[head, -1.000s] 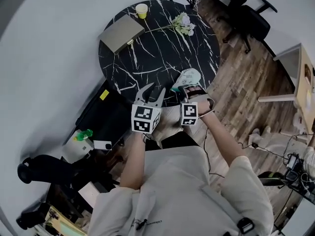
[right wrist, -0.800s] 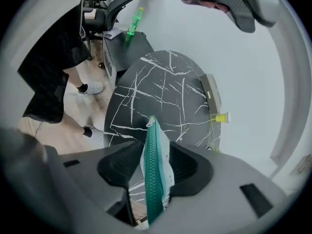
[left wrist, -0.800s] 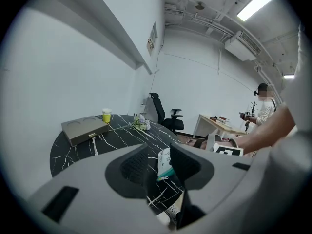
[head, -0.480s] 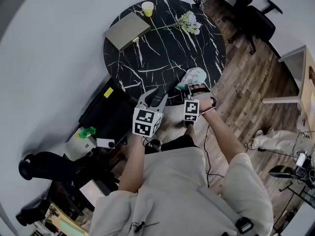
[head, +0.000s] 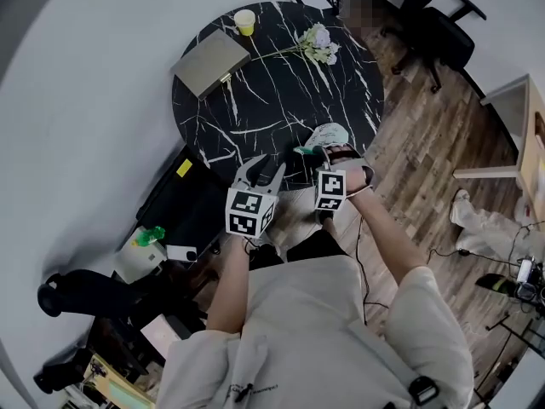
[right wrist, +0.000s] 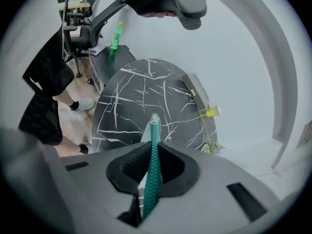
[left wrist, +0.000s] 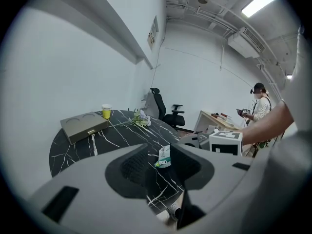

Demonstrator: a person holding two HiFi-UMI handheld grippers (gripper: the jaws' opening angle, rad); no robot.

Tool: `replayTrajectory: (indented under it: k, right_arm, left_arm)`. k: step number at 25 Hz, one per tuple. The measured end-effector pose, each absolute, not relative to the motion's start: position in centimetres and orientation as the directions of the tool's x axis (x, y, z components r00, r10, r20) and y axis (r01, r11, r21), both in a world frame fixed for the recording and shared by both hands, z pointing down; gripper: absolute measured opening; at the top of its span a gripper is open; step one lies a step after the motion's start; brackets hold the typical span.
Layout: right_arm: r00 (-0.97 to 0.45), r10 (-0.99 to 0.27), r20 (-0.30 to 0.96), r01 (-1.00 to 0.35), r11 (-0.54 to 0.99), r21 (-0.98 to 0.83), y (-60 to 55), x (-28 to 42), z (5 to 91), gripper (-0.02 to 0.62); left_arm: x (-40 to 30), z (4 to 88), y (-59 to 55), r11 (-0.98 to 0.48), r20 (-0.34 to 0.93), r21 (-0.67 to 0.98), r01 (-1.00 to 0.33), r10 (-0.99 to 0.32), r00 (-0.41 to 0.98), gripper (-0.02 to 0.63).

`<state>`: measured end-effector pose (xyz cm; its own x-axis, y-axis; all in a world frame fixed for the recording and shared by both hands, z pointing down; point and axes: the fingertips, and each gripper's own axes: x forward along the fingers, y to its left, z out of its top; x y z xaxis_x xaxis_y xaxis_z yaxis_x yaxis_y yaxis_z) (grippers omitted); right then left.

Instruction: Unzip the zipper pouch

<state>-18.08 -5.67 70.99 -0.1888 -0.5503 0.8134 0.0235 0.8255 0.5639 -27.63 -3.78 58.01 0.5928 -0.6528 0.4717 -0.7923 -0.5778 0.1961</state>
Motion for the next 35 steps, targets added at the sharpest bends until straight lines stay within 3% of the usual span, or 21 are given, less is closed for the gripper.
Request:
replayTrajectory:
  k: [8,24,35]
  right_arm:
    - [-0.321,-0.477,0.818,-0.131,0.878,0.46,-7.4,-16.9,68.9,0.032]
    - [-0.583,-0.341,0.737,-0.153,0.937,0.313,-11.1,-12.3,64.8,0.032]
    - [-0.717,-0.223,0.66,-0.094,0.97,0.226,-10.8,-10.5,61.9,0.032]
  left_arm:
    - [-24.7,56.9,-6.0,-0.608,0.496,0.156,-0.779,-0.634,0.594,0.149]
    - [-19.0,57.6,-10.4,-0.581,0.512,0.124,-0.804,-0.657,0.554,0.149]
    - [-15.0,59.1,-11.1,-0.608,0.521,0.165,-0.776,-0.614,0.592,0.156]
